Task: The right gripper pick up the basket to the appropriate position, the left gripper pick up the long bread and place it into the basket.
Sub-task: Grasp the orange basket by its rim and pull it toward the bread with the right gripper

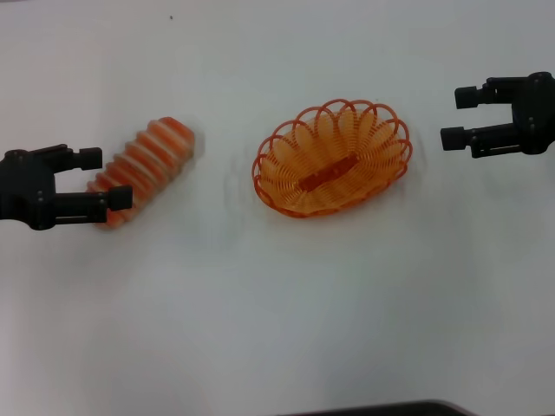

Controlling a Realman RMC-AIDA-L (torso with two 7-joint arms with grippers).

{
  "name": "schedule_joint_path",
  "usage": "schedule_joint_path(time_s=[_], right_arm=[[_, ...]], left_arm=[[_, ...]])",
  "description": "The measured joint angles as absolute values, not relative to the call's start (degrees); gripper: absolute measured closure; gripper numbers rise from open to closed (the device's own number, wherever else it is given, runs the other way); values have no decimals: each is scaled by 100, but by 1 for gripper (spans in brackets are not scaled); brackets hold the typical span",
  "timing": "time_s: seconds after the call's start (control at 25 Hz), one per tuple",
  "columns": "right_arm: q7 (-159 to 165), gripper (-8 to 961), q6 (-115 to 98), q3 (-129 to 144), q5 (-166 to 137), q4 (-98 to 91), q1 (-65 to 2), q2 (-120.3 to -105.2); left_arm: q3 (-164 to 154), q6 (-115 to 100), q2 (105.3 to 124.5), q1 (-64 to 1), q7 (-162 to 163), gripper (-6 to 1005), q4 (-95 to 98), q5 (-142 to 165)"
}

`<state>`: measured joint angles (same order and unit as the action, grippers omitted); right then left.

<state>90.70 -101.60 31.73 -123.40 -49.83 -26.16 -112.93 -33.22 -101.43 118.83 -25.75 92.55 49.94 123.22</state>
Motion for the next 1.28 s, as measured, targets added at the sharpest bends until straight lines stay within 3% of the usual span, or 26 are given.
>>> schedule_joint_path(time_s=[0.72,1.0,1.28], right_arm=[[9664,87,-10189,3232,-12362,-5079,-2756,-11264],[11735,87,-10304,3868,-13037,-5818,-3553,-11098],[13019,101,-10153,4141,-15001,-6155,-4652,-11319]], left_arm=[[-3320,-10150,11889,-2601,9263,65,5004,12308],[-3313,-10153,11881,-2644,9269,65,5061,12267],[-3312,-10144,11897,-2654,9235,65,5064,12264]])
